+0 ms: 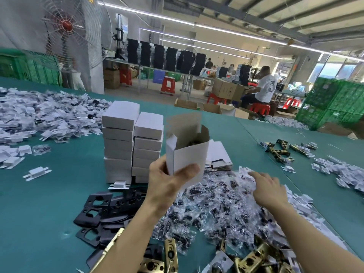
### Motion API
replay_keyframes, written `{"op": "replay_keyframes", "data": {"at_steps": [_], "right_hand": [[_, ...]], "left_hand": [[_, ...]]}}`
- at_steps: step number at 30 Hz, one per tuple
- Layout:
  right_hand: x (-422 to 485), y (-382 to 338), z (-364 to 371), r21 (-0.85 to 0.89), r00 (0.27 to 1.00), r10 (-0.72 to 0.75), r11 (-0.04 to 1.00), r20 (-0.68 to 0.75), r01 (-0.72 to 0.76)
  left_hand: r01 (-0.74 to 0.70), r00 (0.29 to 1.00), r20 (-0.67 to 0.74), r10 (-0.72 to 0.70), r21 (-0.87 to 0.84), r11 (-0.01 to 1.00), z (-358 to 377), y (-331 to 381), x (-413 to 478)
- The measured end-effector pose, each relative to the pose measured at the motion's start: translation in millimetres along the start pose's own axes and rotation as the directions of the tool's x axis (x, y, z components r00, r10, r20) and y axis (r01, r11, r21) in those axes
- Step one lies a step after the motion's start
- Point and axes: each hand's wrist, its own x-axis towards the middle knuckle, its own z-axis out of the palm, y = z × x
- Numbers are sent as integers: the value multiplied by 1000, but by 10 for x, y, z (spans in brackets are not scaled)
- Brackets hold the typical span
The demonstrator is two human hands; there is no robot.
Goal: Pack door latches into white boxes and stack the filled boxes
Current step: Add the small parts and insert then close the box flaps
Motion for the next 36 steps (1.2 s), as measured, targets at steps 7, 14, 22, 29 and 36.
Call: {"op": "replay_keyframes", "data": {"at_steps": [7, 14, 22, 29, 36], "right_hand": [[148, 47, 77, 87, 999, -13, 996, -37, 16], [224, 47, 118, 149, 988, 141, 980, -57, -131], [236, 36, 210, 354, 954, 176, 931, -242, -82], [-61, -289, -560, 785, 911, -8, 504, -413, 360], [-853, -875, -1315, 752, 663, -452, -28, -597, 658]], "left_hand": [[-36, 998, 42, 38, -29, 999, 26, -39, -6], [-71, 996, 68, 65, 79, 994, -5, -94, 10], [-42, 997, 61, 40, 24, 999, -39, -117, 16], [103, 994, -61, -92, 214, 971, -63, -222, 34], [148, 988, -83, -129, 278, 949, -73, -215, 42]]}}
